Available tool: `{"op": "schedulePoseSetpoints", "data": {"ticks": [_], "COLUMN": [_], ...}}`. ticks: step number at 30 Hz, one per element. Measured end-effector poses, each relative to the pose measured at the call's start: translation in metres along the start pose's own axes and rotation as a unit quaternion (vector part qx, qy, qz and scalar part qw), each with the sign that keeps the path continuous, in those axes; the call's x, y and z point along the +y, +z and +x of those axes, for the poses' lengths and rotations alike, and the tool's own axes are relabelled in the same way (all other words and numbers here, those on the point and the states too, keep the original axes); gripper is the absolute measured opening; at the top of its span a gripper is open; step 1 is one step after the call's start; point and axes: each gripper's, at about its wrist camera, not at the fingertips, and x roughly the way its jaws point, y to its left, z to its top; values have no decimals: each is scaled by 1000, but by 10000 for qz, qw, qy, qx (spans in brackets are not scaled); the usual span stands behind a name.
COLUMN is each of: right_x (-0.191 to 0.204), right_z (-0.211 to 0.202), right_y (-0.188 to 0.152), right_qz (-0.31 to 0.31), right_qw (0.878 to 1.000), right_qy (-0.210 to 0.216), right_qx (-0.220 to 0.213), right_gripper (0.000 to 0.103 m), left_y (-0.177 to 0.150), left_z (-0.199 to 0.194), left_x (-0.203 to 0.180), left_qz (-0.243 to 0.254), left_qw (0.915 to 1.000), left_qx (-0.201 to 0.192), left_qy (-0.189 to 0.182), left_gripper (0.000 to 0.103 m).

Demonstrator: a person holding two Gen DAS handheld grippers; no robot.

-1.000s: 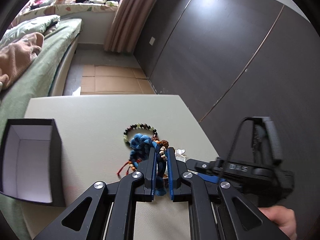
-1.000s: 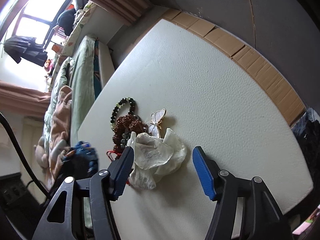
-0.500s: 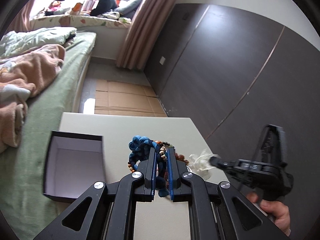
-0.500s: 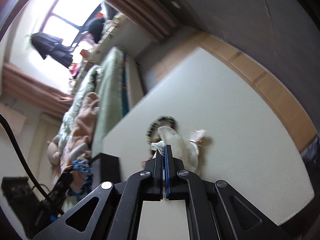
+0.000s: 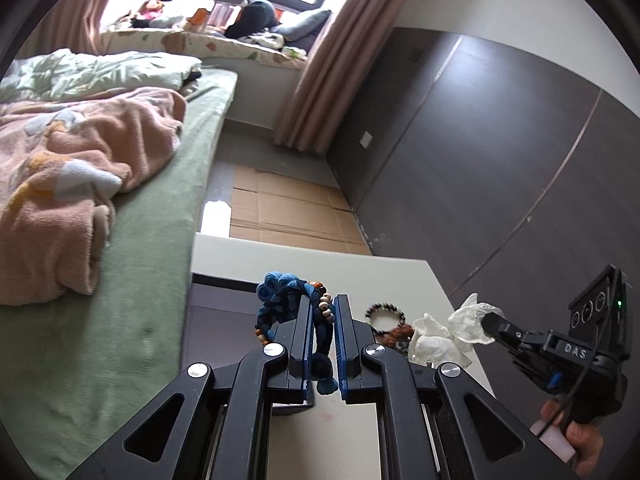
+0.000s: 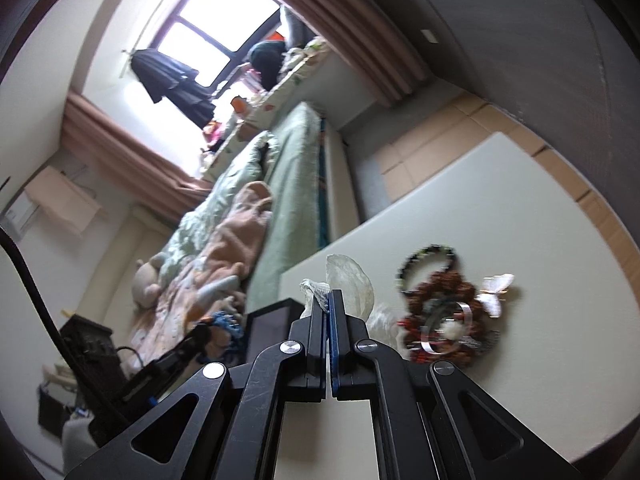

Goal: Organize jewelry
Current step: 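Carry the blue bracelet into the black box with the left gripper while the right gripper lifts the white cloth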

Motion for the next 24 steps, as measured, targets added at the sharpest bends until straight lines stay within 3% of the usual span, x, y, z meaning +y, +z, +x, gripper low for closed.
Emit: {"op": "schedulePoseSetpoints", "data": {"ticks": [9, 18, 19, 20, 22, 24], "right_x": [57, 92, 95, 97, 95, 88], "right_z": [41, 90, 97, 105, 116, 113], "right_y": [-12, -26, -28, -31, -34, -34], "right_qz": [-479, -629, -655, -693, -664, -591], "right_qw": [9968, 9931, 9923, 9912, 9908, 9929], "right_qy": [562, 770, 794, 771, 555, 444], "right_qx": [308, 619, 685, 819, 1042, 929], "right_gripper": [3, 3, 11, 36, 67, 67], "left_y": [11, 13, 13, 13, 13, 13], "left_z": [-19, -30, -30, -30, -30, -28], "left_x": [25, 38, 38, 38, 39, 39], "left_qz": [-363, -560, -568, -570, -575, -569], "left_qw": [9991, 9980, 9980, 9980, 9981, 9982], "left_qx": [-208, -278, -269, -260, -231, -191], "left_qy": [62, 66, 62, 62, 58, 46], "left_gripper": [10, 10, 10, 10, 10, 10]}}
